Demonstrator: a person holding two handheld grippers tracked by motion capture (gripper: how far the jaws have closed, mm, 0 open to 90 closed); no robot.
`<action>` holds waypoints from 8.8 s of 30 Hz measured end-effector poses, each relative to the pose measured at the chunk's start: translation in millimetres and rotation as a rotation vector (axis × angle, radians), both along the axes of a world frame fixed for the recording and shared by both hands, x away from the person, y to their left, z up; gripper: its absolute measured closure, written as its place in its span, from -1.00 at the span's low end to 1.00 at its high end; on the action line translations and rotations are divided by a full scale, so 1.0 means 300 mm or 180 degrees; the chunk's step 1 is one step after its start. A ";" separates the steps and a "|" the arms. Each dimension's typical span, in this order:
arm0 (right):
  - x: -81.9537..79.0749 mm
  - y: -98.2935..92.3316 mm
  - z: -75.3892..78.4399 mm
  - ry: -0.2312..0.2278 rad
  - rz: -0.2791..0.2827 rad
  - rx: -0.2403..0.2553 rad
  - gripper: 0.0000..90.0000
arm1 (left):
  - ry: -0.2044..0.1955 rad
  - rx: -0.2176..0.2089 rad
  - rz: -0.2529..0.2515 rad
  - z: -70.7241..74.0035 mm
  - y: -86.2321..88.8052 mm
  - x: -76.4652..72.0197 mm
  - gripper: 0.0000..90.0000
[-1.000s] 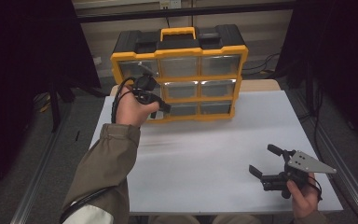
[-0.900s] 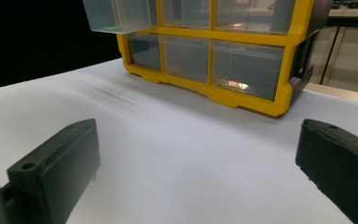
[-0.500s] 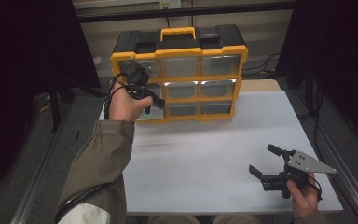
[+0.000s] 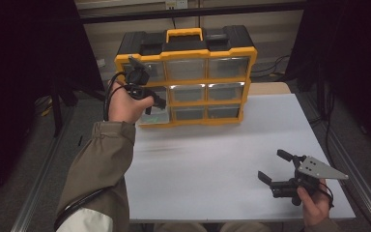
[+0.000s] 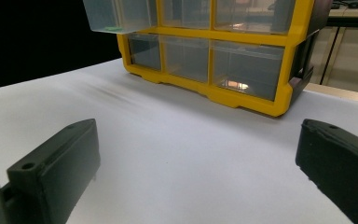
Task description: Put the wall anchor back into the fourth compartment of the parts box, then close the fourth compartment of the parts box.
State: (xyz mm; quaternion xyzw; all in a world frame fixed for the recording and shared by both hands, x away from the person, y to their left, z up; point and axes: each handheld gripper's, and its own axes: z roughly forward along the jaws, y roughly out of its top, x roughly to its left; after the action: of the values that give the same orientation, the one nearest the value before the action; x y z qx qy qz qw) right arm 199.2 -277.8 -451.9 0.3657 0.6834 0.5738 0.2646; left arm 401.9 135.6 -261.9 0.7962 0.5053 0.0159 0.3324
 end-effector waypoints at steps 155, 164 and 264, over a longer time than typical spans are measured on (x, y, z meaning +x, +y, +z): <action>-0.002 0.006 0.000 -0.0012 0.0059 -0.0001 -1.00 | -0.0490 -0.0291 -0.0523 -0.097 -0.142 -0.054 -0.62; -0.002 0.006 0.000 -0.0004 0.0052 0.0000 -1.00 | -0.0486 -0.0348 -0.0561 -0.124 -0.154 -0.068 -0.62; -0.006 0.004 0.001 -0.0035 0.0073 -0.0025 -1.00 | -0.0902 -0.0176 0.0037 -0.314 0.067 -0.144 1.00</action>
State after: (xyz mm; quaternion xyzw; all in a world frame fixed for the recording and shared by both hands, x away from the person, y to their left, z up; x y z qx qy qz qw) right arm 197.3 -276.6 -451.5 0.3537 0.6883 0.5761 0.2632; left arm 358.9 155.7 -356.0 0.7735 0.4582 0.1162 0.4222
